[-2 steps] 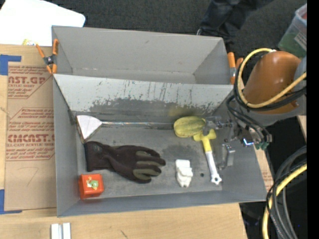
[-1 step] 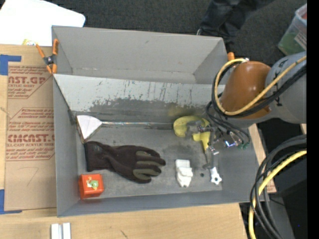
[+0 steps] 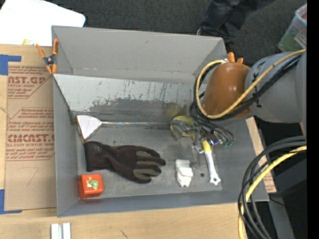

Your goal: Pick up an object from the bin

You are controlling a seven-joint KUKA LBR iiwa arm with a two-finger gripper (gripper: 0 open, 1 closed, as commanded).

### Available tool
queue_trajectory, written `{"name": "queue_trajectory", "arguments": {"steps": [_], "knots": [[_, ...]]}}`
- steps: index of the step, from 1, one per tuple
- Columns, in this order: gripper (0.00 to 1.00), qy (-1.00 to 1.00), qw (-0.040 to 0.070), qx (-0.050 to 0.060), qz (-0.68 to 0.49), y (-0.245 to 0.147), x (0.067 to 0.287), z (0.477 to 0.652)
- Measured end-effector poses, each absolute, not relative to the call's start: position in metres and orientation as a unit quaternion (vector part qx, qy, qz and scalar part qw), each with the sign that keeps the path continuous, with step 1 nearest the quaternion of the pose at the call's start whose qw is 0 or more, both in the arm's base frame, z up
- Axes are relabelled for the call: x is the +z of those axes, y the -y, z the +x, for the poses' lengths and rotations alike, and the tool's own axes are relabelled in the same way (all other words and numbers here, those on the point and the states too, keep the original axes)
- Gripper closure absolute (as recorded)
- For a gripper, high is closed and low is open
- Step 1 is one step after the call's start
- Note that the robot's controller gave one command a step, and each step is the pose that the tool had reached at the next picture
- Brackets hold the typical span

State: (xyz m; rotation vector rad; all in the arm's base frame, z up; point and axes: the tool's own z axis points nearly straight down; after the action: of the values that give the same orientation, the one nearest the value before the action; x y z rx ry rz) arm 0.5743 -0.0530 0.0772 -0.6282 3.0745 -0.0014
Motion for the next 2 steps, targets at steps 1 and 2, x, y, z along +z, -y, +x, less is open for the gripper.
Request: {"name": "queue_trajectory", "arguments": {"steps": [1,2], "knots": [[0.00,-0.968,0.002,-0.001,-0.252,0.035,0.073,0.521],[0.00,-0.939,0.002,-0.001,-0.345,-0.016,0.070,0.513]]}}
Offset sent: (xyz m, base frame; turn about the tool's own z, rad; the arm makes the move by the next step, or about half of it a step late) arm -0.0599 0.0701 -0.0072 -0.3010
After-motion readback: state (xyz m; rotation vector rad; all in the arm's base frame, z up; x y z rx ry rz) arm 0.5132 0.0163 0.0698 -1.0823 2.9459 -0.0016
